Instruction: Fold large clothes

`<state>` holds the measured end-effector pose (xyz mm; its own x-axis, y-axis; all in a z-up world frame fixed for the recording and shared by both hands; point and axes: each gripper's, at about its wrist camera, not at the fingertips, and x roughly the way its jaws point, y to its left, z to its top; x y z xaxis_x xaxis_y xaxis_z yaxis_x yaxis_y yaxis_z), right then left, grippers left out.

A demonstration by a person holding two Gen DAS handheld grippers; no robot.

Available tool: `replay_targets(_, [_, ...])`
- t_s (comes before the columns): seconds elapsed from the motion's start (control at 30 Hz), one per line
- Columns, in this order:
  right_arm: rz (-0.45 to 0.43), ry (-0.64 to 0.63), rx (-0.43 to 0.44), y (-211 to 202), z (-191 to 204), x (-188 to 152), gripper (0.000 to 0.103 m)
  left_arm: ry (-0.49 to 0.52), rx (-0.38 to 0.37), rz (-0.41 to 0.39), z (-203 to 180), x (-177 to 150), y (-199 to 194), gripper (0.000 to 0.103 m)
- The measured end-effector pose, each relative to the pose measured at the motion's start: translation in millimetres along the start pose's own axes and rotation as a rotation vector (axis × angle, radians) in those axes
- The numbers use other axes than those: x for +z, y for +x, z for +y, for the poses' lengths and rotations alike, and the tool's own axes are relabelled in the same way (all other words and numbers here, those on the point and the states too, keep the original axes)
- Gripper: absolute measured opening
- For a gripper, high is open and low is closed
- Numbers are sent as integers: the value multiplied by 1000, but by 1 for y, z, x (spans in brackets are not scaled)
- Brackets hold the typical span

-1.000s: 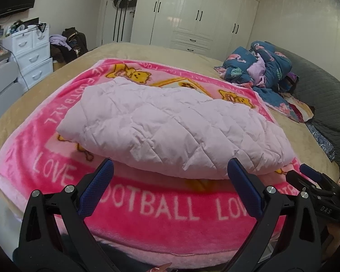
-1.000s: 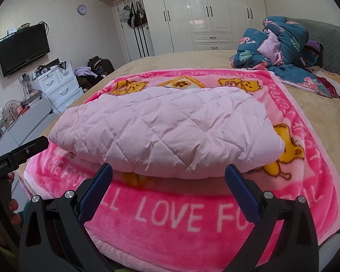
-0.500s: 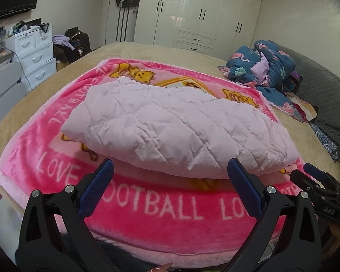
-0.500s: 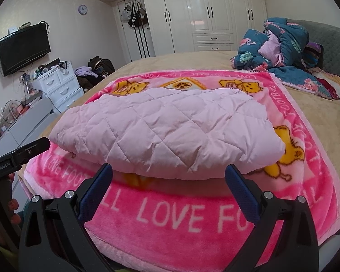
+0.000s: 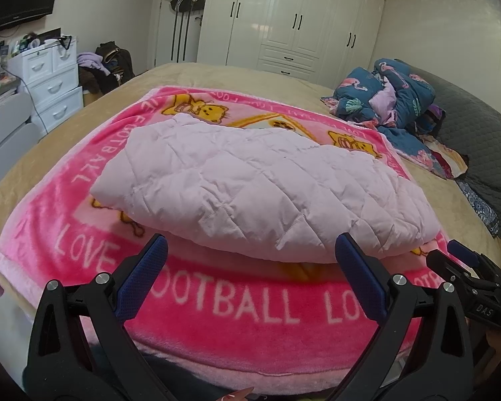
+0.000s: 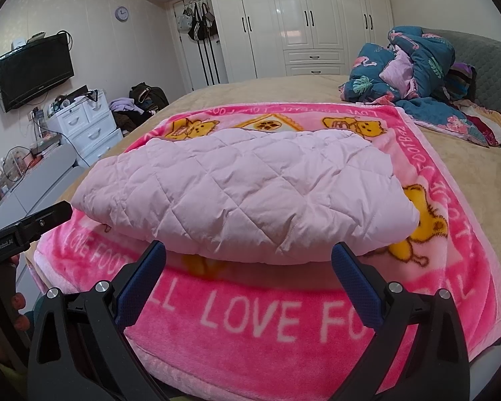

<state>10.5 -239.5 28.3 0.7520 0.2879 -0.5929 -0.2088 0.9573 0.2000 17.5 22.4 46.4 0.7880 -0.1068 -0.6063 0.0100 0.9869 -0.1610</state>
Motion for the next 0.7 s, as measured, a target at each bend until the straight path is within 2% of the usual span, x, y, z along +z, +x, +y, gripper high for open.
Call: replay_targets(0.7, [-2, -4, -4, -1, 1, 1, 99, 7, 34, 2, 0, 1, -1, 94])
